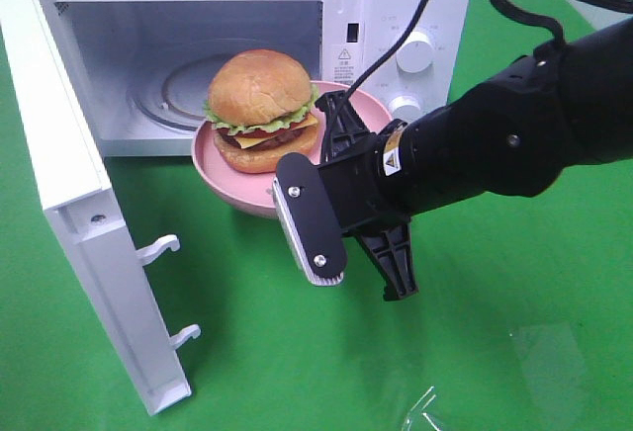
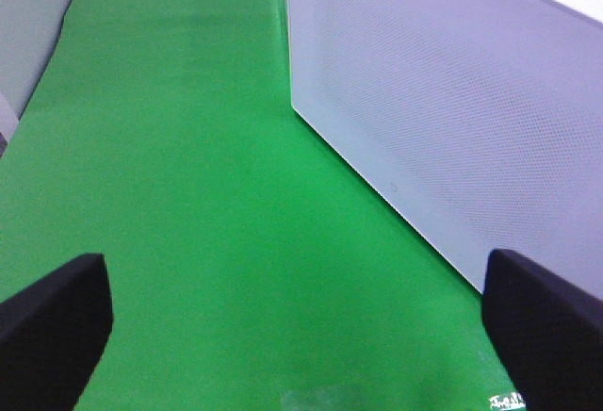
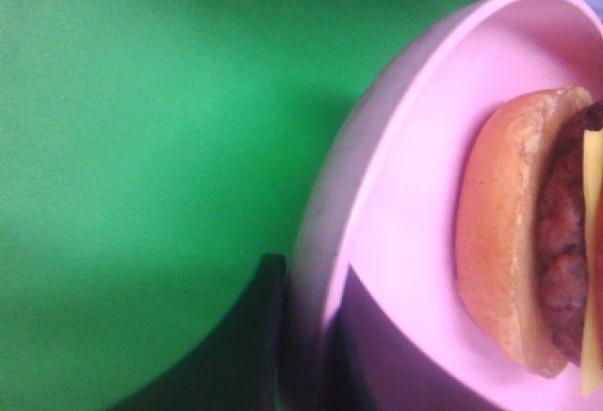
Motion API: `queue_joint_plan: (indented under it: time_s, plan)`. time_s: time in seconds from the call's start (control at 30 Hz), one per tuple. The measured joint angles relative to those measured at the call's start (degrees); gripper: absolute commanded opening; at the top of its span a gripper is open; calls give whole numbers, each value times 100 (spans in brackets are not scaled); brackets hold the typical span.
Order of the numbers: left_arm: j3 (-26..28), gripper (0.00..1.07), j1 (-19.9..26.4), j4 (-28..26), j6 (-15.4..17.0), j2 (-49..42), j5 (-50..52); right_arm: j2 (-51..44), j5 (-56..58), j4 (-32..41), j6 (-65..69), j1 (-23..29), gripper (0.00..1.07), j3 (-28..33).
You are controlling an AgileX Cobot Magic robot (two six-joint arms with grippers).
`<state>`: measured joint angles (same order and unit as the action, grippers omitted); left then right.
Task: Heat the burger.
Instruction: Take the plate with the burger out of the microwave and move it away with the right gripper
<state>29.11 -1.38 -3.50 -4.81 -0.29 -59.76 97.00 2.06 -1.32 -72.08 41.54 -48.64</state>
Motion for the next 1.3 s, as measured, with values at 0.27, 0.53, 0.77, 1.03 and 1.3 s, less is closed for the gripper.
queue_joint_plan:
  time_s: [0.27, 0.53, 0.77, 1.03, 1.3]
  plan:
    - [0, 100, 0, 0, 0, 0, 0, -693, 0, 40, 69, -11, 0, 625]
    - [0, 100, 0, 0, 0, 0, 0, -1409, 40, 69, 183, -29, 0, 1129]
    - [0, 100, 0, 0, 0, 0, 0, -2000, 126, 74, 195, -29, 0, 1558]
    - [0, 100, 0, 0, 0, 0, 0, -2779, 441, 57, 344, -29, 0, 1977]
    - [0, 100, 0, 0, 0, 0, 0, -3426, 997, -206, 567, -29, 0, 2212]
